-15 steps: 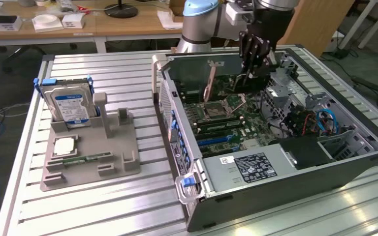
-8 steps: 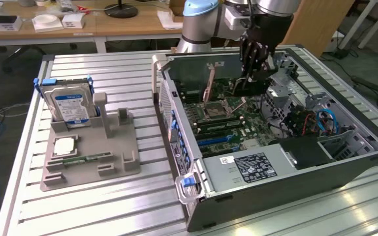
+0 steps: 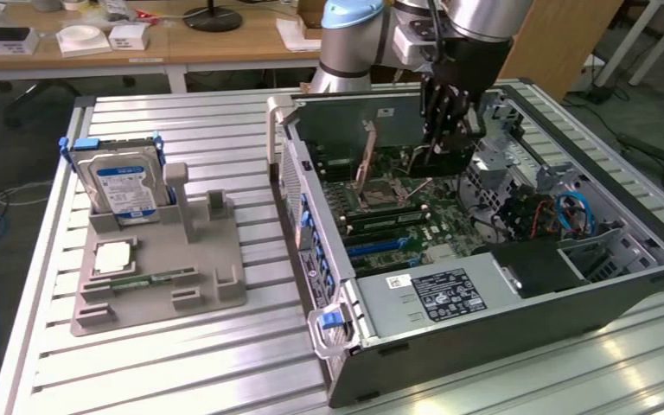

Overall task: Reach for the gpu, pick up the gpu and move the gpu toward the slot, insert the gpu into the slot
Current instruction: 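Insert the gpu into the slot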

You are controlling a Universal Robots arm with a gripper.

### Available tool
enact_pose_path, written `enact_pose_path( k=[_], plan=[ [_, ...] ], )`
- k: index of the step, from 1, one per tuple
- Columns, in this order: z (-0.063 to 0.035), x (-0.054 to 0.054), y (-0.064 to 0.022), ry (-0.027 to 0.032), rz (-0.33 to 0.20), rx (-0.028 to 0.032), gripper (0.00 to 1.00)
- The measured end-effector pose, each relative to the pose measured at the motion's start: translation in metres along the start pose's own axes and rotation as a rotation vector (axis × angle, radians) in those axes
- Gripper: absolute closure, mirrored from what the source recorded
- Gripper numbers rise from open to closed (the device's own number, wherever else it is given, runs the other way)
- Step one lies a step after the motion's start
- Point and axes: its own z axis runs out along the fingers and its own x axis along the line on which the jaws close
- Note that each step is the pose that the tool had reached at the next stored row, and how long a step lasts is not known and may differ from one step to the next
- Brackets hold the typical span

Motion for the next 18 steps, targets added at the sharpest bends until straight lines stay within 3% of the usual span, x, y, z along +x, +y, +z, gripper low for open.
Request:
enact_pose_path(
  k=[4, 12, 14, 18],
  plan=[
    [0.0070, 0.000, 0.0001, 0.0011, 0.003, 0.0000, 0.74],
    [0.0152, 0.003, 0.0000, 0.0116, 0.003, -0.0012, 0.74],
    [0.0184, 0.004, -0.0005, 0.0125, -0.004, -0.0041, 0.74],
    [0.0241, 0.005, -0.0005, 0.0131, -0.040, -0.0182, 0.74]
  ],
)
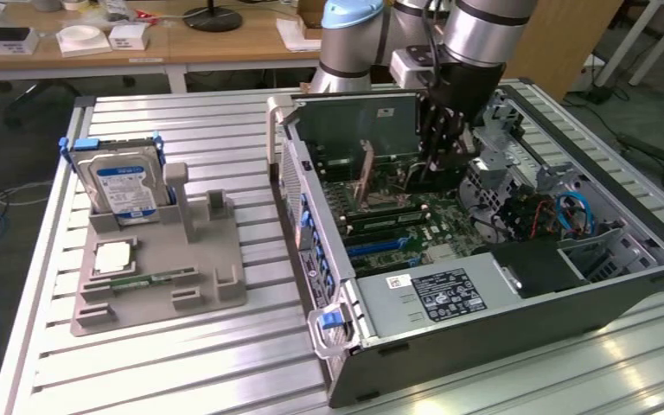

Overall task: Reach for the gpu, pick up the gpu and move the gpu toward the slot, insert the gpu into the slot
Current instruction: 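Insert the gpu into the slot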

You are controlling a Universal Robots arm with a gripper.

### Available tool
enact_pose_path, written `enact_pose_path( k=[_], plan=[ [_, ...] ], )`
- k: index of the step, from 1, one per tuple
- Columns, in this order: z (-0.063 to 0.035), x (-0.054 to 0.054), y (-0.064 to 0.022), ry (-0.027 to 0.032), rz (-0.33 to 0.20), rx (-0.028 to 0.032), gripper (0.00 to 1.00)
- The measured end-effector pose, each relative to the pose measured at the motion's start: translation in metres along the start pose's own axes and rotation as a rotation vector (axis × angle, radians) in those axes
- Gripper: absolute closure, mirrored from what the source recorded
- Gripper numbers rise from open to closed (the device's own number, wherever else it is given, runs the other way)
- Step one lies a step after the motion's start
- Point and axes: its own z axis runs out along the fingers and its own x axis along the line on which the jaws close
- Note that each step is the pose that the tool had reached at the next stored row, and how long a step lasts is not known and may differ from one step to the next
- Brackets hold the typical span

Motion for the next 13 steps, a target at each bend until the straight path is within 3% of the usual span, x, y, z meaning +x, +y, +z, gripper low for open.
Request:
enact_pose_path(
  k=[5, 13],
  plan=[
    [0.0060, 0.002, -0.0001, 0.0014, -0.037, -0.0077, 0.74],
    [0.0127, 0.016, -0.0005, 0.0028, -0.041, -0.0084, 0.74]
  ],
)
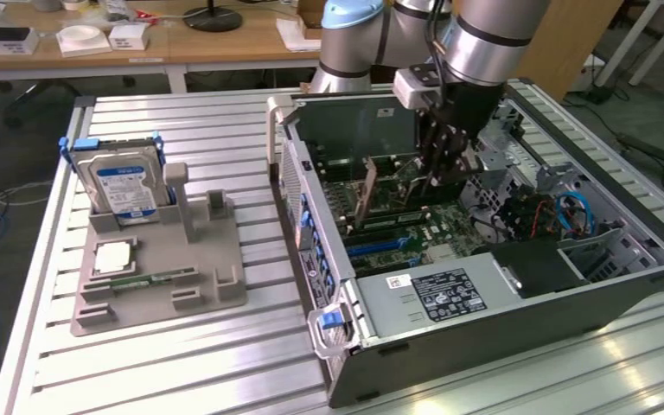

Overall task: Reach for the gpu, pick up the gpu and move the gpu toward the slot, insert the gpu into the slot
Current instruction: 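Insert the gpu into the slot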

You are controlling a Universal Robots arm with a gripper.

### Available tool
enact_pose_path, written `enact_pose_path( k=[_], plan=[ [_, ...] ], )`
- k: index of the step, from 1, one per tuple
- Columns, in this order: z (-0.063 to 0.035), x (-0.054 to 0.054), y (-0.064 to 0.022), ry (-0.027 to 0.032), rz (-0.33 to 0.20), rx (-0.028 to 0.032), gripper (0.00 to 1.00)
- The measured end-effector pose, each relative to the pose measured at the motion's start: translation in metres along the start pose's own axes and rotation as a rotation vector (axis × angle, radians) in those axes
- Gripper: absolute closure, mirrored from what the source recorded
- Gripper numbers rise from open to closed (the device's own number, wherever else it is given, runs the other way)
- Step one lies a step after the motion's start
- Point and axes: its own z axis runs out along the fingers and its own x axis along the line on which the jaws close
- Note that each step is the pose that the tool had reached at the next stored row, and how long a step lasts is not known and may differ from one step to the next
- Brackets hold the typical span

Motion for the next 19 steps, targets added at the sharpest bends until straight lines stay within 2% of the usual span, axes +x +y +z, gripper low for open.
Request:
enact_pose_path(
  k=[6, 10, 16, 19],
  plan=[
    [0.0015, 0.011, 0.0017, 0.0018, 0.000, 0.0000, 0.74],
    [0.0034, 0.014, 0.0030, 0.0023, 0.000, 0.0002, 0.74],
    [0.0082, 0.014, 0.0141, 0.0029, -0.002, 0.0002, 0.74],
    [0.0112, 0.014, 0.0194, 0.0029, -0.004, 0.0057, 0.74]
  ],
)
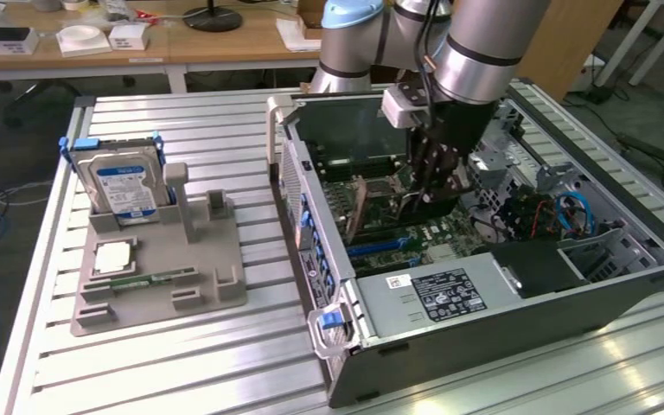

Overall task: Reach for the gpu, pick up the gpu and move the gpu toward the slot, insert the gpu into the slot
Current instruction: 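Insert the gpu into the slot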

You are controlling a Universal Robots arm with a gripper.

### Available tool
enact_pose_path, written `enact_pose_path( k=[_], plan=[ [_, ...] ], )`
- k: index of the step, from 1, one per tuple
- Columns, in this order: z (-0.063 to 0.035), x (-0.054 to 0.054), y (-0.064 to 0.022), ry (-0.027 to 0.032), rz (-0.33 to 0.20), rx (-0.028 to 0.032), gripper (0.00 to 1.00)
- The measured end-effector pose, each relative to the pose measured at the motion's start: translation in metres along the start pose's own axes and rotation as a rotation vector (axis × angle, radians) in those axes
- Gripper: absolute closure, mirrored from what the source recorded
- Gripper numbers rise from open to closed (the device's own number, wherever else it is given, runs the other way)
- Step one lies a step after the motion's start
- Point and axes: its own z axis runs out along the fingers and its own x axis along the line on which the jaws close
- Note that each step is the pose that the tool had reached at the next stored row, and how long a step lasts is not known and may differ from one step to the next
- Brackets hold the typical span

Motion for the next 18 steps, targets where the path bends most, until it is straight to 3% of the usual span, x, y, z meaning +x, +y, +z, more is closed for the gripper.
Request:
enact_pose_path(
  k=[1, 2, 5, 7, 11, 18],
  plan=[
    [0.0006, 0.000, 0.0022, 0.0002, 0.000, 0.0041, 0.74],
    [0.0009, 0.000, 0.0045, 0.0007, 0.000, 0.0122, 0.74],
    [0.0022, 0.000, 0.0086, 0.0013, 0.000, 0.0457, 0.74],
    [0.0034, 0.000, 0.0090, 0.0017, 0.002, 0.0589, 0.74],
    [0.0063, 0.000, 0.0119, 0.0019, 0.011, 0.0638, 0.74],
    [0.0099, 0.000, 0.0143, 0.0032, 0.078, 0.0651, 0.74]
  ],
)
